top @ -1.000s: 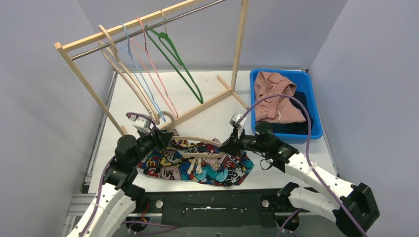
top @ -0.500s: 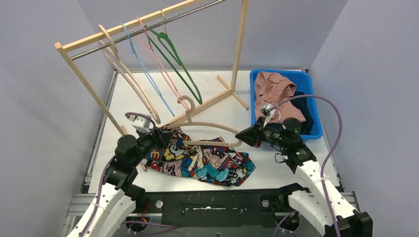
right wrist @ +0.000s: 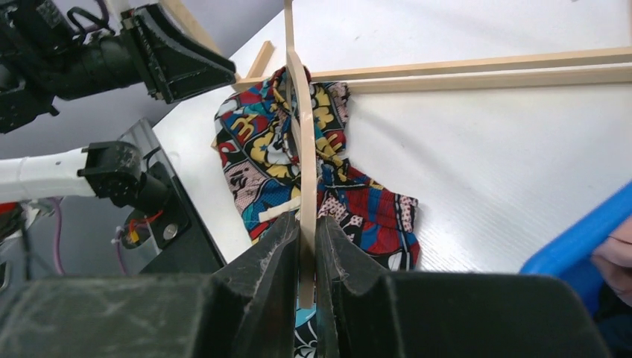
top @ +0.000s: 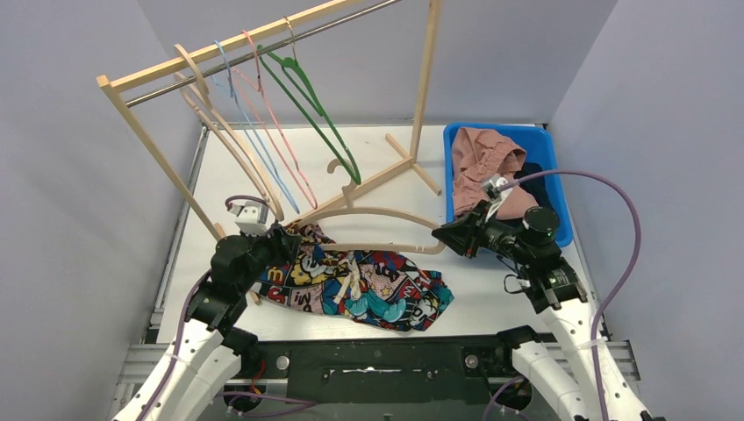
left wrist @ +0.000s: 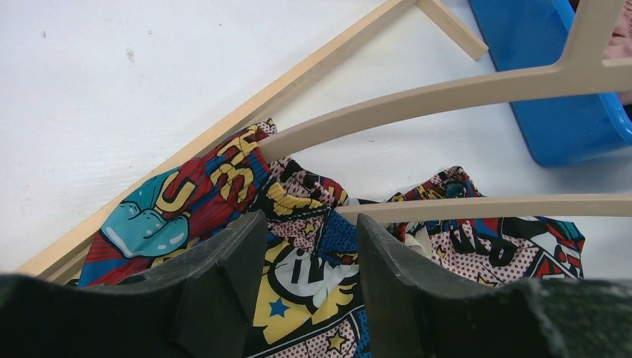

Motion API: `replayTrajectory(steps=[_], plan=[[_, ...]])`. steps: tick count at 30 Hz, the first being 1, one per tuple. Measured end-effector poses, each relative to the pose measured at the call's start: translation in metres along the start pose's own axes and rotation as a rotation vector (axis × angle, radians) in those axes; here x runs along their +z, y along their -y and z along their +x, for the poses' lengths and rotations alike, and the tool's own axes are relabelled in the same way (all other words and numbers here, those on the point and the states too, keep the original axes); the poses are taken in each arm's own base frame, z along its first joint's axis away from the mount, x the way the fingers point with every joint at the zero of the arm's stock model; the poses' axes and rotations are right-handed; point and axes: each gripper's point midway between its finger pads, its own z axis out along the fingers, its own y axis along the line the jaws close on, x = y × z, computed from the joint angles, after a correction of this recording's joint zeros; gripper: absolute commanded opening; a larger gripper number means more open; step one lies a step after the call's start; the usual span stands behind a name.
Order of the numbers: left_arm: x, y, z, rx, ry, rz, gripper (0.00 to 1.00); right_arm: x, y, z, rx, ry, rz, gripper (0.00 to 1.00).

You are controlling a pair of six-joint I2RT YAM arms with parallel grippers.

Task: Remove the shorts from the hanger
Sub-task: Remove the shorts from the hanger, then place the hanger at the center of the board.

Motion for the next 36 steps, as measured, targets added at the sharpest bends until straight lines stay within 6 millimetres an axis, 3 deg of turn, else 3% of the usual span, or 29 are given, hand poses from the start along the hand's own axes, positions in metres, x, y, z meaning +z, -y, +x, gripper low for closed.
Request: replayTrajectory(steps=[19, 23, 31, 36], plan=[[-0.003, 0.000, -0.004, 0.000, 0.017, -0.001, 0.47, -0.062, -0.010, -0.074, -0.140, 0.296, 0.294, 0.00], [-0.003, 0.001, -0.004, 0.000, 0.017, 0.000, 0.47, -0.061, 0.000, -0.078, -0.140, 0.365, 0.325, 0.00], [-0.003, 0.004, -0.005, 0.000, 0.018, 0.018, 0.47, -0.048, 0.025, -0.059, -0.132, 0.511, 0.307, 0.00], [-0.004, 0.004, -0.005, 0.000, 0.021, 0.018, 0.47, -0.057, 0.015, -0.084, -0.191, 0.627, 0.285, 0.00]])
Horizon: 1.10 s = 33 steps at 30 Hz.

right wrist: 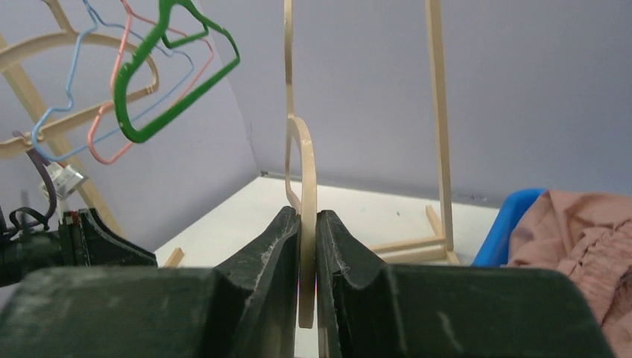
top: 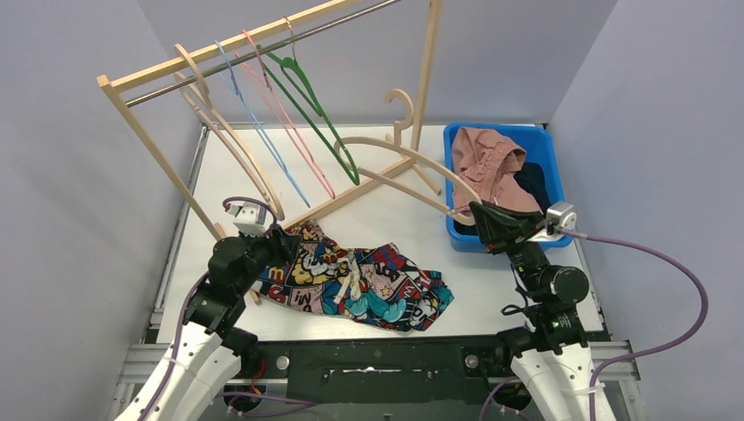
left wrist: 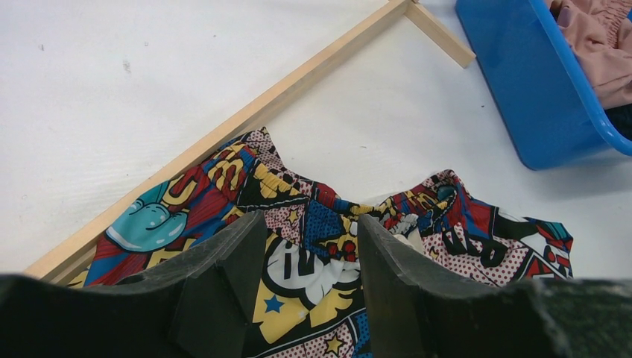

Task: Remove the shorts from the hanger
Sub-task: Place the hanger at the center of the board.

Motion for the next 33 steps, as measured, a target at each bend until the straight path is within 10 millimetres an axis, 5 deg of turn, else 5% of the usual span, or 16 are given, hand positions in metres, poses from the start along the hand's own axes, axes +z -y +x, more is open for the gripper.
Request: replayTrajectory(steps=[14, 20, 27, 33], plan=[[0.000, 0.000, 0.000, 0.000, 0.000, 0.002, 0.48, 0.020, -0.028, -0.088, -0.089, 0.273, -0.100, 0.00], [0.000, 0.001, 0.000, 0.000, 0.000, 0.003, 0.48, 0.027, -0.031, -0.108, -0.078, 0.364, -0.125, 0.00], [-0.001, 0.002, -0.001, 0.000, 0.003, 0.012, 0.48, 0.037, -0.024, -0.085, 0.004, 0.273, -0.110, 0.00], [-0.001, 0.006, -0.001, 0.001, 0.003, 0.030, 0.48, 0.025, -0.008, 0.002, 0.060, -0.027, -0.077, 0.00]])
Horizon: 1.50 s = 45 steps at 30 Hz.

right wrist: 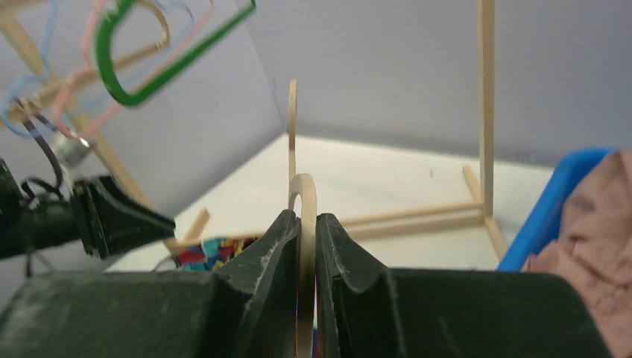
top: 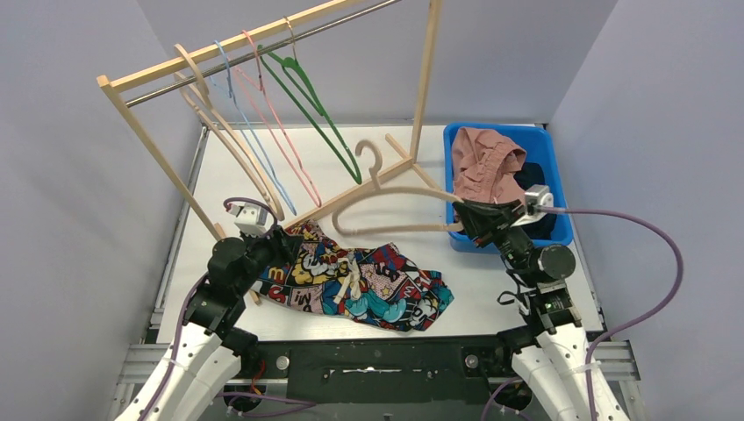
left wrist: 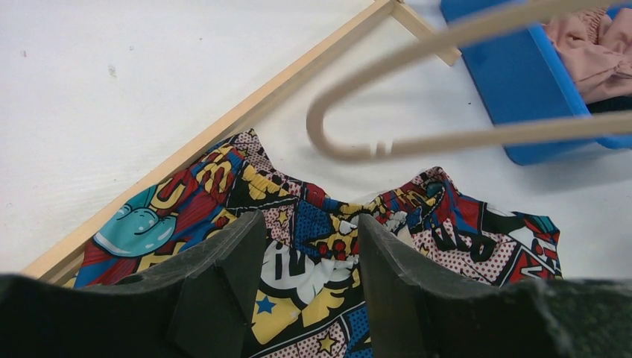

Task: Remove the shorts from the hanger
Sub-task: Place the hanger at the center of the board, then pick up the hanger at the center of the board.

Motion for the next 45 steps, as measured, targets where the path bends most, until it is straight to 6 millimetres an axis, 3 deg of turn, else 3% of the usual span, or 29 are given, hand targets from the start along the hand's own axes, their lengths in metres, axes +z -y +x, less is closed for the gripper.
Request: replayTrajectory(steps=[3, 6, 12, 19, 22, 27, 31, 33, 42, 45], plan=[[0.000, 0.001, 0.001, 0.000, -0.005, 0.003, 0.48, -0.015, 0.008, 0.045, 0.023, -0.164, 0.020, 0.00], [0.001, 0.001, 0.002, 0.000, -0.010, 0.004, 0.48, -0.030, 0.008, 0.073, 0.048, -0.276, 0.022, 0.00], [0.001, 0.001, 0.002, 0.000, -0.010, 0.004, 0.48, -0.047, -0.003, 0.099, 0.104, -0.427, -0.014, 0.04], [0.001, 0.001, 0.002, 0.000, -0.009, 0.004, 0.48, -0.048, -0.007, 0.130, 0.213, -0.707, -0.010, 0.09], [0.000, 0.001, 0.001, 0.000, -0.005, 0.004, 0.48, -0.058, -0.015, 0.151, 0.240, -0.807, -0.021, 0.02], [0.000, 0.001, 0.001, 0.000, -0.006, 0.004, 0.48, -0.064, -0.022, 0.159, 0.219, -0.851, -0.018, 0.00], [0.000, 0.001, 0.001, 0.000, -0.006, 0.005, 0.48, -0.063, -0.017, 0.145, 0.180, -0.820, 0.029, 0.00], [0.000, 0.001, 0.001, 0.000, -0.005, 0.005, 0.48, -0.060, -0.016, 0.127, 0.146, -0.769, 0.053, 0.00], [0.000, 0.001, 0.001, 0.000, -0.003, 0.004, 0.48, -0.049, -0.028, 0.005, -0.020, -0.384, 0.114, 0.00], [0.000, 0.001, 0.001, 0.000, -0.003, 0.003, 0.48, -0.047, -0.030, -0.025, -0.055, -0.276, 0.130, 0.00]])
